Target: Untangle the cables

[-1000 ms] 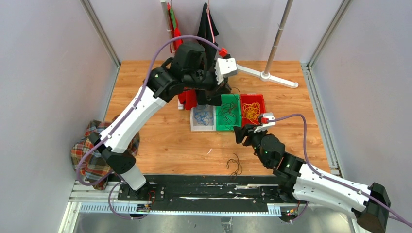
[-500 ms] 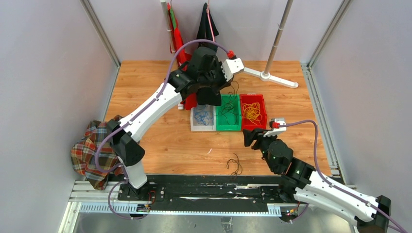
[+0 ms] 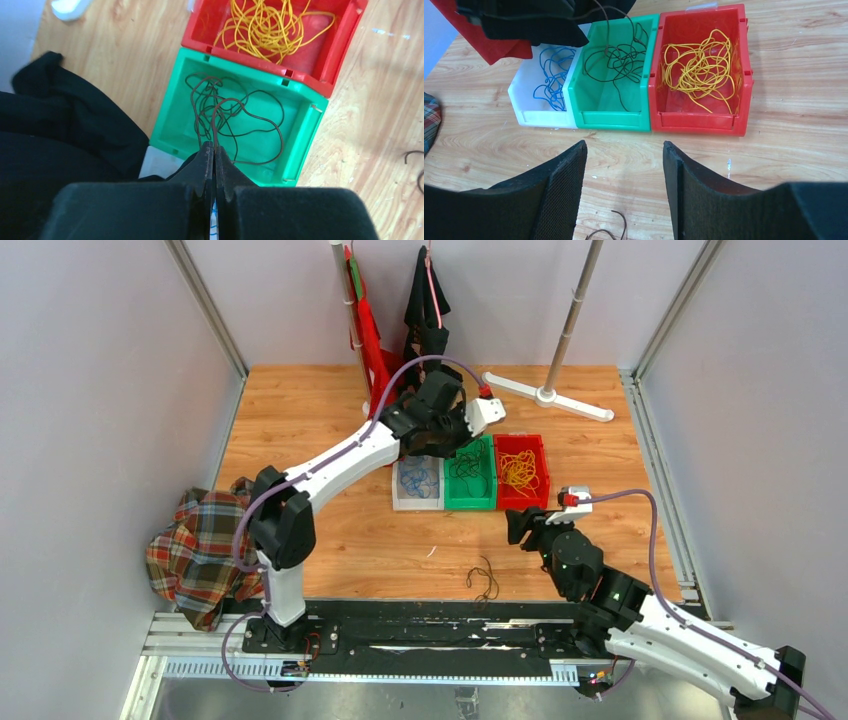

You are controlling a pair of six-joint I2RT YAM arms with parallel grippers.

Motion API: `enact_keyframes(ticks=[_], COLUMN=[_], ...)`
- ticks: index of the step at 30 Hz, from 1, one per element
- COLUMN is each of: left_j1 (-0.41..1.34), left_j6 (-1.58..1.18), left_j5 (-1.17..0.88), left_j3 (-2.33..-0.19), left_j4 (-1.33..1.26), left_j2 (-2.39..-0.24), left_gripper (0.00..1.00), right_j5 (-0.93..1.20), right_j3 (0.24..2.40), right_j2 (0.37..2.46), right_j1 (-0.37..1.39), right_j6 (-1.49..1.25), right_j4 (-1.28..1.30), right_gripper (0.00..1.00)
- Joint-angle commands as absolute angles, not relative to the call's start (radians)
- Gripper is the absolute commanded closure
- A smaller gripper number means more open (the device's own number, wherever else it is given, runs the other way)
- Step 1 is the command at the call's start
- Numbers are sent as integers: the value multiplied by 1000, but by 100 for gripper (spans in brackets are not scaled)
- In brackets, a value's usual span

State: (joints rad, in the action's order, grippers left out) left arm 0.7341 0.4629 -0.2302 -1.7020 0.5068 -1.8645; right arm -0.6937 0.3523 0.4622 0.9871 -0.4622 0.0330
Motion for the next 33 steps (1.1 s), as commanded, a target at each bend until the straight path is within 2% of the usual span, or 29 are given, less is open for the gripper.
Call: enact_keyframes(ticks=[1,13,21,26,27,28,29,33], left_j1=[730,744,759,759,759,759,759,754], left_j6=[443,460,410,418,424,432,439,439], left_j5=[-207,-131,-160,-164,-167,-168,-171,-196], left_j3=[-1668,-1650,-1720,-1907,-1927,-1935,-1936,-1935], left_j4=[418,341,439,678,710,730,743,775], left_j2=[-1917,-2066,-2110,-2129,-2126,-2116,-2103,-2039], left_gripper=[100,100,98,80,71,56,47,21], right_j5=[-727,-754,-753,-747,-740,-723,-711,-672], right_j3=[354,389,398,422,430,436,443,464], right_j2=[478,515,505,503,505,509,513,519], right_j1=[976,974,974,973,973,973,973,973], right_j6=[-478,-438,-443,-448,-452,-452,-451,-441], right_j4=[51,70,102,137,147,152,160,195], right_gripper=[43,43,42,40,39,38,37,29])
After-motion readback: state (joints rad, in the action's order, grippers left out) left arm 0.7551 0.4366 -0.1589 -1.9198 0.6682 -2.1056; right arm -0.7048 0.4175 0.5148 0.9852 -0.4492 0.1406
